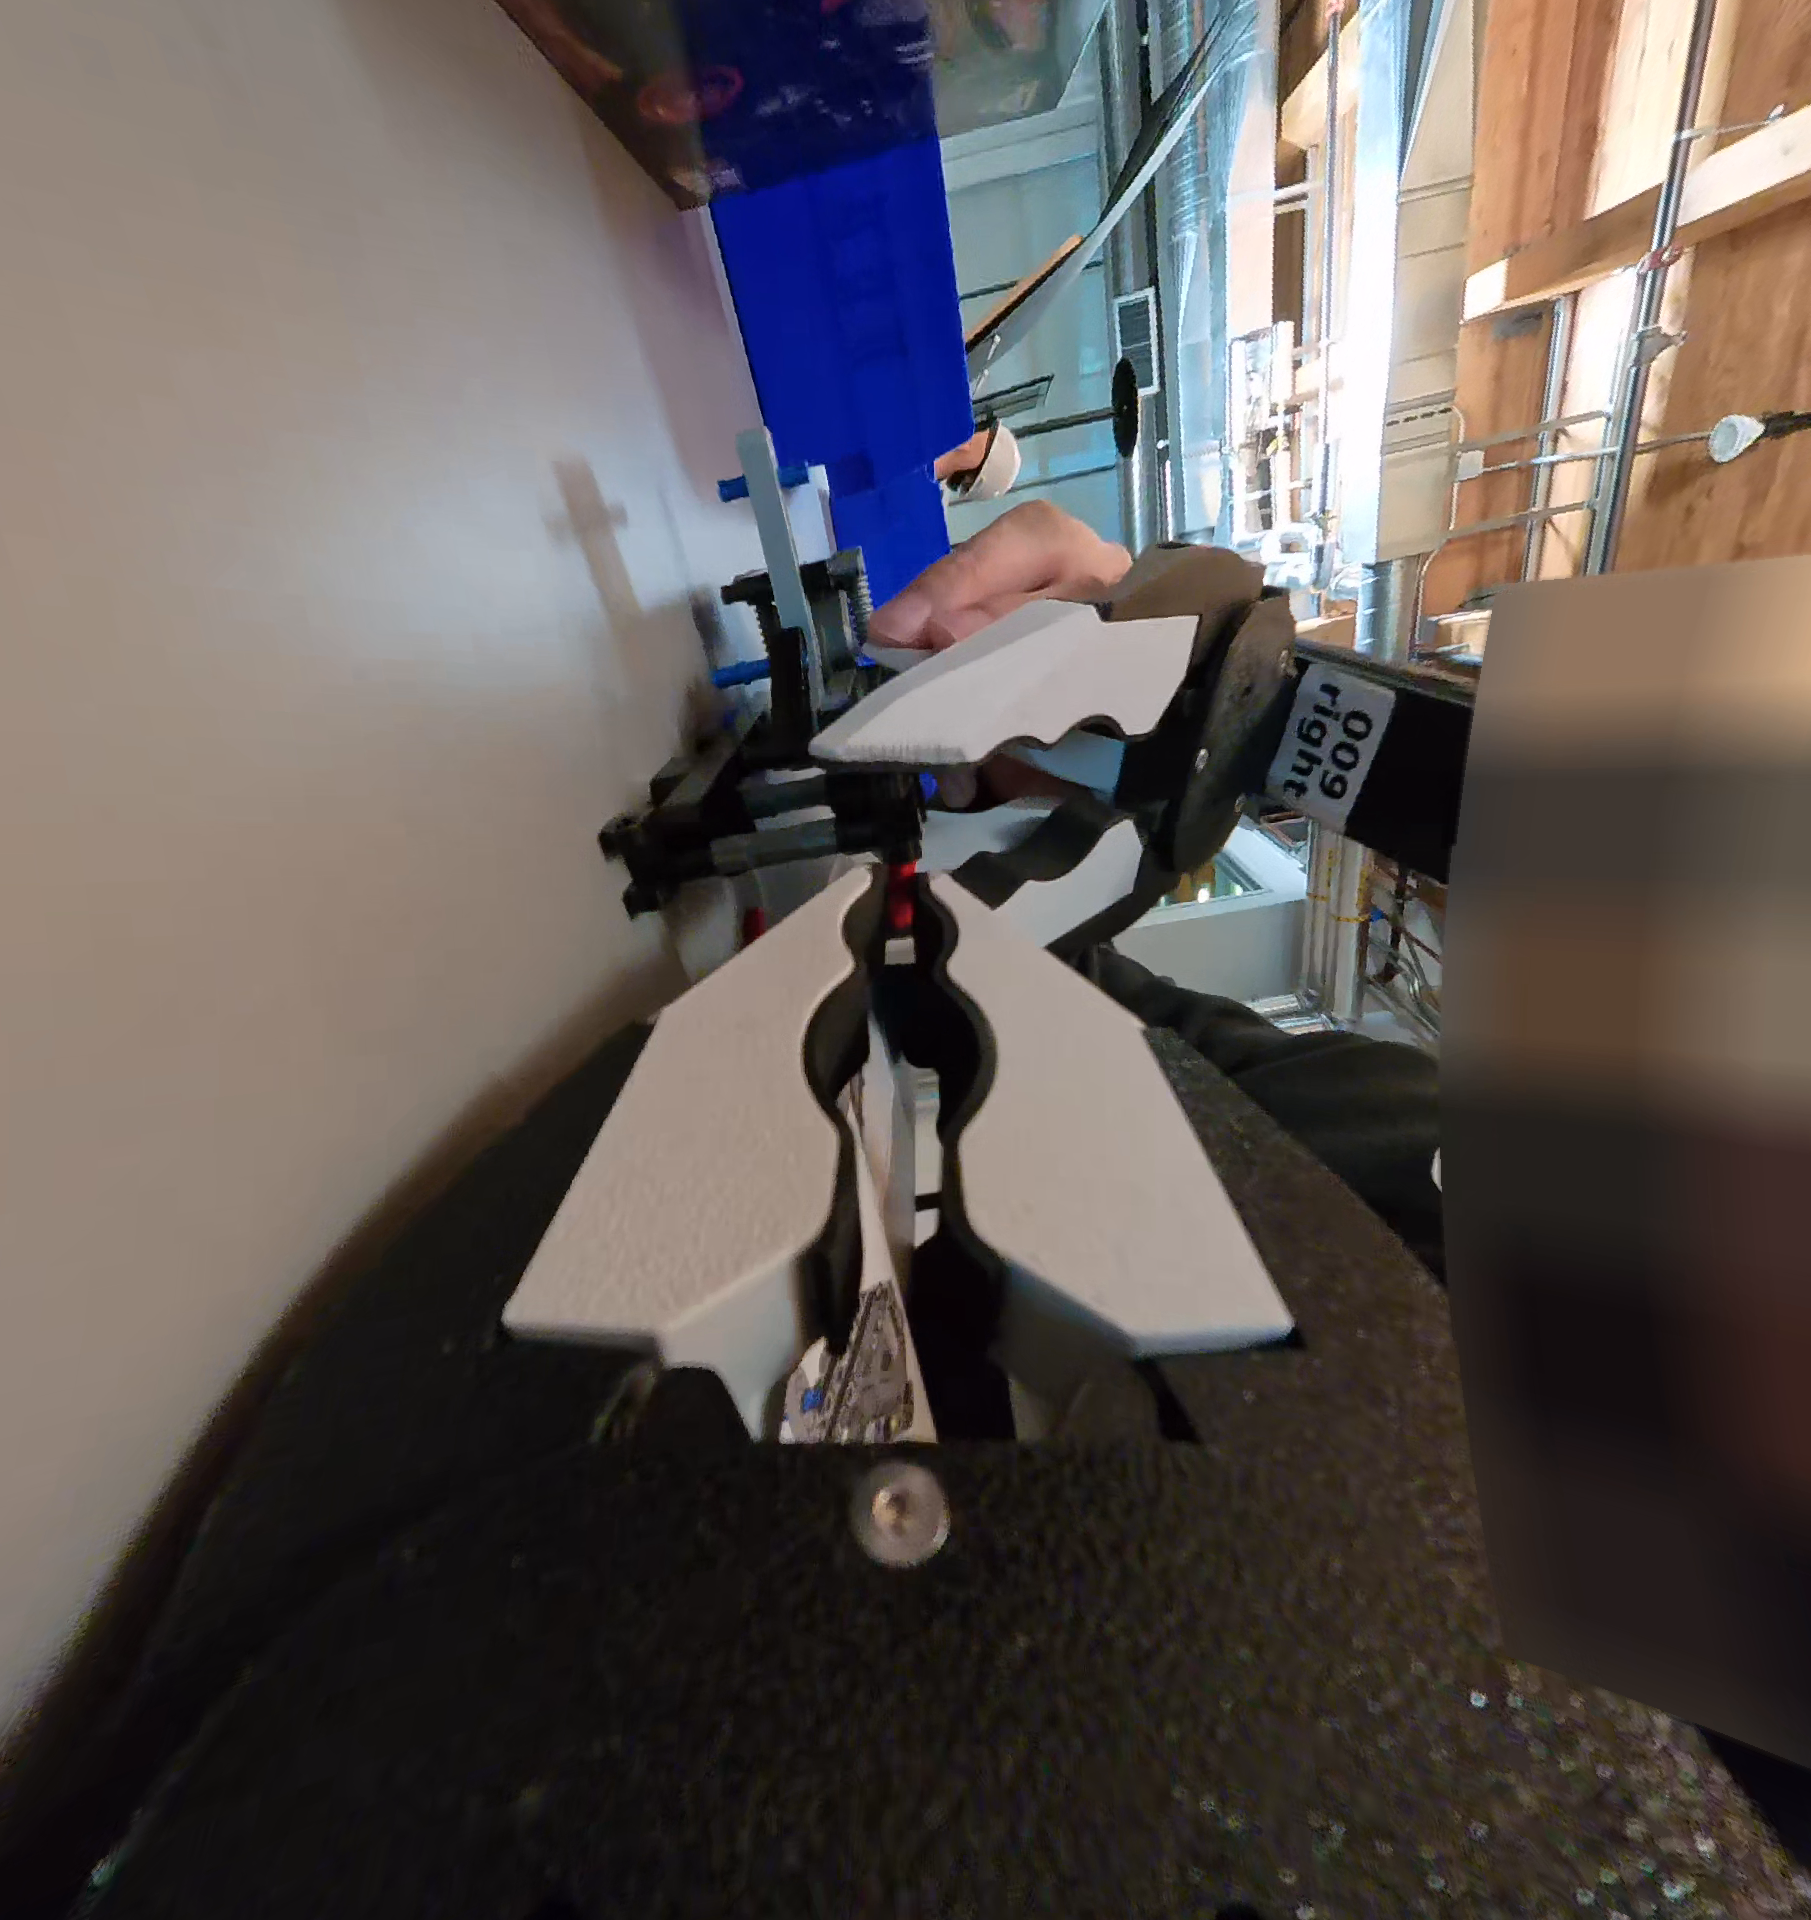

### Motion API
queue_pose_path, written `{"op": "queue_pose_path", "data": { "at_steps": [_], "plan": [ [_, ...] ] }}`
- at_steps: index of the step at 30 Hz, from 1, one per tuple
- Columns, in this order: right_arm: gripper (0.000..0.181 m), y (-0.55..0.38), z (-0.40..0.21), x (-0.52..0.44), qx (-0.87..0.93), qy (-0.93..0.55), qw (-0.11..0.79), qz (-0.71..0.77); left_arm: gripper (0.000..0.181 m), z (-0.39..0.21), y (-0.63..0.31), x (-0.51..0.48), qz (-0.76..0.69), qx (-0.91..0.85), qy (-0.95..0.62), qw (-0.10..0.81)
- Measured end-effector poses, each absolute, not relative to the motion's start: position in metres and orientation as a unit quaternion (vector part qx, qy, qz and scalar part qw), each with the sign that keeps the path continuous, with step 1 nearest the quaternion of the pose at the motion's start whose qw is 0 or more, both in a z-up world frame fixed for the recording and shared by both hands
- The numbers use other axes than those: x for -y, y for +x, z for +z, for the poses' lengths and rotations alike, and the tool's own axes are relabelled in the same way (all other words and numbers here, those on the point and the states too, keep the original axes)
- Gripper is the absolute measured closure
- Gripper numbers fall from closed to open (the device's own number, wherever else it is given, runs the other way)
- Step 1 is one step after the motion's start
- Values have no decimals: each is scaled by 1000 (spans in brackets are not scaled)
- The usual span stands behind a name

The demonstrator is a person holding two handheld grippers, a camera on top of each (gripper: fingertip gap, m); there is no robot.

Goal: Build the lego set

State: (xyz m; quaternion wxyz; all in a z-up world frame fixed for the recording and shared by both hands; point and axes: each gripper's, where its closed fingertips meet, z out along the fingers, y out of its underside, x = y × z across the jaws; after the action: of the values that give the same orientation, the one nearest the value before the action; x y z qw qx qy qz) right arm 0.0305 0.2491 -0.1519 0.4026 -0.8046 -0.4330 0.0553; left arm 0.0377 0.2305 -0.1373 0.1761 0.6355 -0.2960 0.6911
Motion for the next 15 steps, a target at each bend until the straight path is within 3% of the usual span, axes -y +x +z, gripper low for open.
{"op": "queue_pose_path", "data": {
  "at_steps": [15],
  "plan": [
    [152,29,-152,-241,519,-765,368,97,179,-138,37,-225,688,306,630,189]
  ]
}}
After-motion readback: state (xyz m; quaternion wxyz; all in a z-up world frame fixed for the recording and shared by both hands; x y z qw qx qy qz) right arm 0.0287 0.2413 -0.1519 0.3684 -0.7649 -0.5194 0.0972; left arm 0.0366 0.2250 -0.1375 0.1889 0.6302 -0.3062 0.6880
